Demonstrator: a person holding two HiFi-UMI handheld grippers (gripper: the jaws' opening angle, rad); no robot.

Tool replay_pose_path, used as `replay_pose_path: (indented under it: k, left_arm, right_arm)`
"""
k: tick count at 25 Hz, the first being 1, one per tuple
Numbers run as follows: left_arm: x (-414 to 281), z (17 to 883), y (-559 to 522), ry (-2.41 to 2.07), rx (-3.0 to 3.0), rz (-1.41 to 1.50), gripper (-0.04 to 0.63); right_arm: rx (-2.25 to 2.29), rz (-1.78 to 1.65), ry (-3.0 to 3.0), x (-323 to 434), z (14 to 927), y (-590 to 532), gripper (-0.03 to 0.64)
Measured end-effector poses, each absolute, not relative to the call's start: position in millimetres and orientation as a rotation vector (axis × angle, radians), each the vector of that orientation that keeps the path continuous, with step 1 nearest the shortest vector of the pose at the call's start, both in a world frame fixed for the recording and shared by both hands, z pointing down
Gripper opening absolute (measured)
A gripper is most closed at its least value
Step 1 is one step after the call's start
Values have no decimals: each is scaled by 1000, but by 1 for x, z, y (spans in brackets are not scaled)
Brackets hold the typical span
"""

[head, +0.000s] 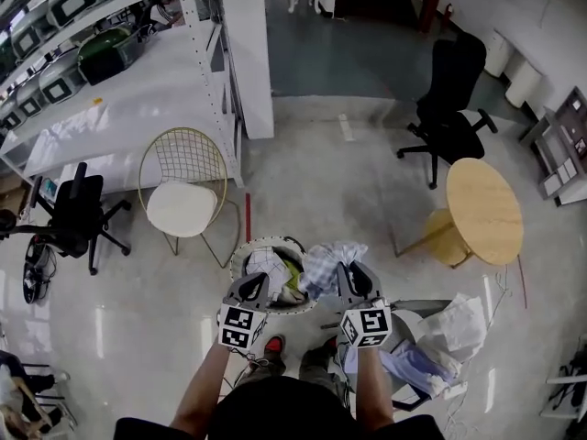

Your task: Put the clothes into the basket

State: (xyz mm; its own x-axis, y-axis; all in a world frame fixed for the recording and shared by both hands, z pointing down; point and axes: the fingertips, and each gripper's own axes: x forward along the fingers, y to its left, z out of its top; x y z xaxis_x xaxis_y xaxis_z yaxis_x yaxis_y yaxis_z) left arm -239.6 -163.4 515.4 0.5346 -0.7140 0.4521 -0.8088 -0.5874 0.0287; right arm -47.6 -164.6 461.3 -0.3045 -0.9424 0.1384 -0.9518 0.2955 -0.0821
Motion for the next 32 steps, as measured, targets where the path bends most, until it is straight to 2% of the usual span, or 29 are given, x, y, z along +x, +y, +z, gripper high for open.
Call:
replay_pose_path:
  k: [7, 15, 32]
  left_arm:
    - [-293, 519, -167, -1351, 2482, 578, 8]
    - [-334, 546, -168, -1369, 2405, 593, 8]
    - [-359, 644, -173, -1337, 2259, 675, 8]
  right_arm:
    - [1680, 253, -2536, -117, 473, -183, 94]
    - [1555, 383, -2524, -170, 526, -190, 94]
    - [1349, 608, -2370, -213, 688, -201, 95]
